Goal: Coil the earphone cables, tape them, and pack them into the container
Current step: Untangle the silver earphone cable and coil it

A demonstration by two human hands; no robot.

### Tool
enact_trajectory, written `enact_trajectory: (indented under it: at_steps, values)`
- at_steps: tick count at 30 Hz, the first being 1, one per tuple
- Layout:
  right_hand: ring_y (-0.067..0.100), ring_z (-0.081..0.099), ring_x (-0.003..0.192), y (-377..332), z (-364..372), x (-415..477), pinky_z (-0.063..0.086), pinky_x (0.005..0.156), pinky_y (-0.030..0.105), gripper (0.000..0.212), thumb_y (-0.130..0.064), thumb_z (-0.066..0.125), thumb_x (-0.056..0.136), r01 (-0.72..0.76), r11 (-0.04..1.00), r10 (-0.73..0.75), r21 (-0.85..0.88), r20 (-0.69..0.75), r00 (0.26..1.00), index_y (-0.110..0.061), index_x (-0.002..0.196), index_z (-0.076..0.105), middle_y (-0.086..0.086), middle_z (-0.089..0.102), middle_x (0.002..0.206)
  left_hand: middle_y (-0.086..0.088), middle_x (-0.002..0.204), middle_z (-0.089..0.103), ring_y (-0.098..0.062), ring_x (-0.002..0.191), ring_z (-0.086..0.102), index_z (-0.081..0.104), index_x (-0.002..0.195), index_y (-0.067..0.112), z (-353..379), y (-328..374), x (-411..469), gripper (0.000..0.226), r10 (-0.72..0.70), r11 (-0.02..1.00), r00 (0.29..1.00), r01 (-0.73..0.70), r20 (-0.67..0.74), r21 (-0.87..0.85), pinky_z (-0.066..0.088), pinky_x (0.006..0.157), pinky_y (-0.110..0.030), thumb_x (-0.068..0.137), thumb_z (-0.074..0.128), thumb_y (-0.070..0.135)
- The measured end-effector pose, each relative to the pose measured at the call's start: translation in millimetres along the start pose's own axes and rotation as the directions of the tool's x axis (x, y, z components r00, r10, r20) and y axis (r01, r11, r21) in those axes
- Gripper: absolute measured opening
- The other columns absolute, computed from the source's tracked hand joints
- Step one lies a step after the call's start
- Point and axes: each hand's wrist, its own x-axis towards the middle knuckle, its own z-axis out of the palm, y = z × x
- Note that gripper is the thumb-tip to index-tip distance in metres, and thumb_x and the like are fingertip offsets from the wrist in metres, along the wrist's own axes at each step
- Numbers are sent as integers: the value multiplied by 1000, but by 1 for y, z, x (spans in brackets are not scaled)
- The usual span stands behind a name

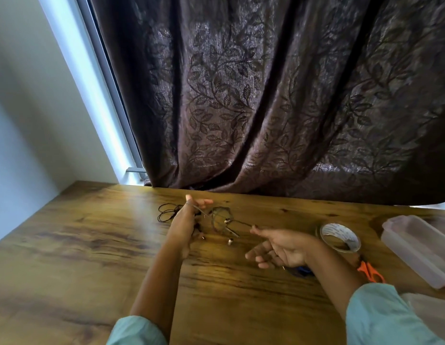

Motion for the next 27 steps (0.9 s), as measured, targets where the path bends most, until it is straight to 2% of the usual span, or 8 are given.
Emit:
enact_trajectory:
  at_steps: [2, 5, 7, 10, 18, 22, 24, 27]
  values:
    - [20, 66, 58, 5, 6, 7, 57, 53, 32, 48, -24, 55, 96, 12, 996, -18, -83, -79, 997, -17, 137, 30, 19, 66, 86, -9, 94, 63, -21, 79, 58, 68, 100, 19, -3, -7, -1, 55, 18, 998, 997, -14, 76, -53, 45, 69, -35, 93, 28, 56]
    - [23, 68, 58, 7, 20, 14, 58, 53, 32, 73, -26, 65, 90, -40, 961, 8, -273, -116, 993, -19, 143, 15, 20, 63, 83, -9, 84, 64, -21, 71, 60, 70, 96, 18, -4, -12, -3, 52, 63, 995, 990, -53, 127, -83, 50, 69, -40, 87, 36, 55]
    - [21, 67, 55, 4, 28, 14, 57, 51, 31, 90, -34, 71, 84, -68, 925, 21, -375, -128, 992, -21, 146, 7, 19, 63, 82, -5, 71, 61, -19, 65, 55, 73, 82, 25, -5, -10, -4, 43, 113, 989, 992, -107, 60, -102, 44, 63, -34, 89, 39, 50]
    - [17, 66, 53, -2, 39, 10, 56, 48, 27, 97, -45, 67, 85, -92, 878, 10, -470, -174, 985, -17, 150, 1, 18, 65, 80, -8, 79, 63, -23, 74, 52, 73, 81, 26, -8, -6, -7, 36, 242, 951, 969, -248, -56, -184, 44, 64, -30, 91, 43, 43]
    - [11, 59, 58, 8, 58, 11, 47, 46, 14, 101, -81, 25, 82, -405, 662, 246, -631, -327, 912, 7, 124, 54, 12, 66, 84, -2, 86, 64, -15, 83, 58, 66, 91, 12, -12, -8, -15, 31, 486, 853, 863, -503, -142, -140, 50, 73, -28, 91, 48, 37]
    - [16, 61, 48, 7, 58, 24, 48, 46, 21, 88, -70, 28, 90, -389, 631, 177, -671, -364, 915, 1, 143, 34, 23, 65, 117, 4, 83, 64, -17, 83, 55, 66, 71, 28, -24, -8, -13, 34, 541, 819, 826, -560, -158, -127, 44, 81, -37, 93, 44, 41]
    - [17, 63, 47, 9, 57, 30, 54, 64, 25, 73, -54, 29, 98, -414, 584, 139, -698, -416, 899, 7, 136, 41, 21, 70, 104, 2, 84, 64, -16, 85, 56, 64, 71, 24, -24, -2, -16, 39, 526, 804, 837, -548, -153, -231, 45, 80, -35, 94, 42, 46]
    - [21, 67, 73, 13, 54, 32, 54, 89, 32, 42, -27, 36, 98, -410, 438, -28, -800, -468, 883, -1, 100, 69, 8, 71, 76, -3, 84, 63, -16, 88, 60, 56, 79, 12, -20, 7, -22, 51, 393, 810, 916, -387, -83, -440, 51, 80, -33, 81, 32, 57]
